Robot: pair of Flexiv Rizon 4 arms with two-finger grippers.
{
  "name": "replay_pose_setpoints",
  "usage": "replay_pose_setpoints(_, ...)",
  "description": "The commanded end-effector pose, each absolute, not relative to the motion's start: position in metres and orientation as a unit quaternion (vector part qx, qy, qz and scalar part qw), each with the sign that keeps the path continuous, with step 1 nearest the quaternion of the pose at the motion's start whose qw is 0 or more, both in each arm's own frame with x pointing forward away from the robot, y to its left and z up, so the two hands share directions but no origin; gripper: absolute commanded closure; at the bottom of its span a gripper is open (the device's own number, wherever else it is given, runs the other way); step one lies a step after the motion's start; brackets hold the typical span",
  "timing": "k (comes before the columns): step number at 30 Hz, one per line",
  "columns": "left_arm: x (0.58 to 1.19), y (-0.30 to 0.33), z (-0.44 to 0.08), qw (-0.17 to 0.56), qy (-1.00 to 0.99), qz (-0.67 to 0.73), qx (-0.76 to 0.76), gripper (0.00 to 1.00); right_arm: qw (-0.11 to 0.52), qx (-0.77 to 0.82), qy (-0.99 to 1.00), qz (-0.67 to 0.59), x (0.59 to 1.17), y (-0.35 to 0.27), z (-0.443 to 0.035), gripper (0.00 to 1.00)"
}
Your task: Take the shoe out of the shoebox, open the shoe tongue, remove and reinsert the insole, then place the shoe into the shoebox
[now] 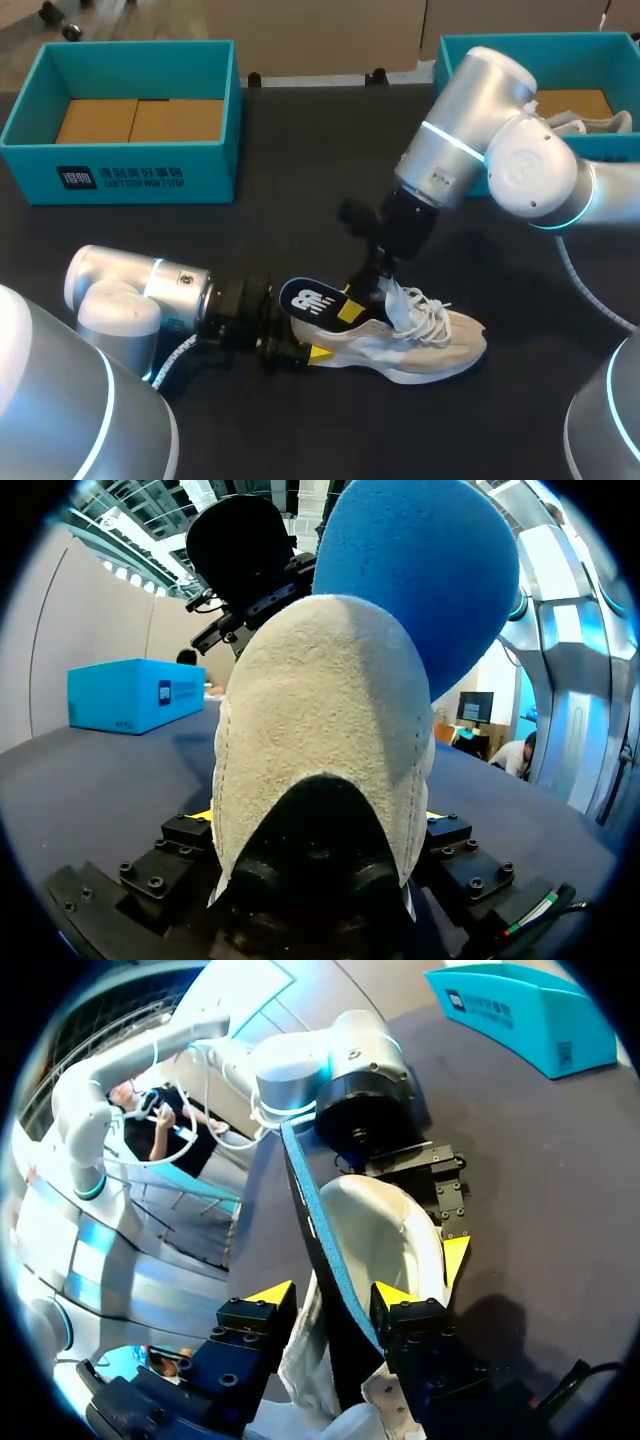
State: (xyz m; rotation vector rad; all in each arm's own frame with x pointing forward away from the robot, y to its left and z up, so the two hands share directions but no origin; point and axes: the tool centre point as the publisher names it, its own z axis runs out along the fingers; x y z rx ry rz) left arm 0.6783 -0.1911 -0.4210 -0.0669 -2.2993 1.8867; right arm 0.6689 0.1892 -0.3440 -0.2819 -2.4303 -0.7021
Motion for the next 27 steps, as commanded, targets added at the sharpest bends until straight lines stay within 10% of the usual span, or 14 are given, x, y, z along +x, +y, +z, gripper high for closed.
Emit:
replay_pose_setpoints(1, 0.68, -0.192, -0.425, 0.083, -0.77, 0.632, -0.022, 1.0, 0.295, -0.11, -0.912, -0.264, 0.666, 0.193, -0.348, 0.54)
replay_pose_setpoints(7, 0.68, -0.192, -0.425, 0.083, -0.77, 0.632, -0.022, 1.0, 0.298, -0.121, -0.909, -0.266, 0.668, 0.196, -0.349, 0.73)
replay_pose_setpoints(9, 0.68, -0.192, -0.425, 0.083, -0.77, 0.632, -0.022, 1.0, 0.299, -0.124, -0.908, -0.268, 0.668, 0.196, -0.349, 1.0)
replay_pose_setpoints(27, 0.68, -0.192, -0.425, 0.083, -0.77, 0.632, -0.022, 1.0, 0.268, -0.112, -0.886, -0.362, 0.669, 0.213, -0.269, 1.0)
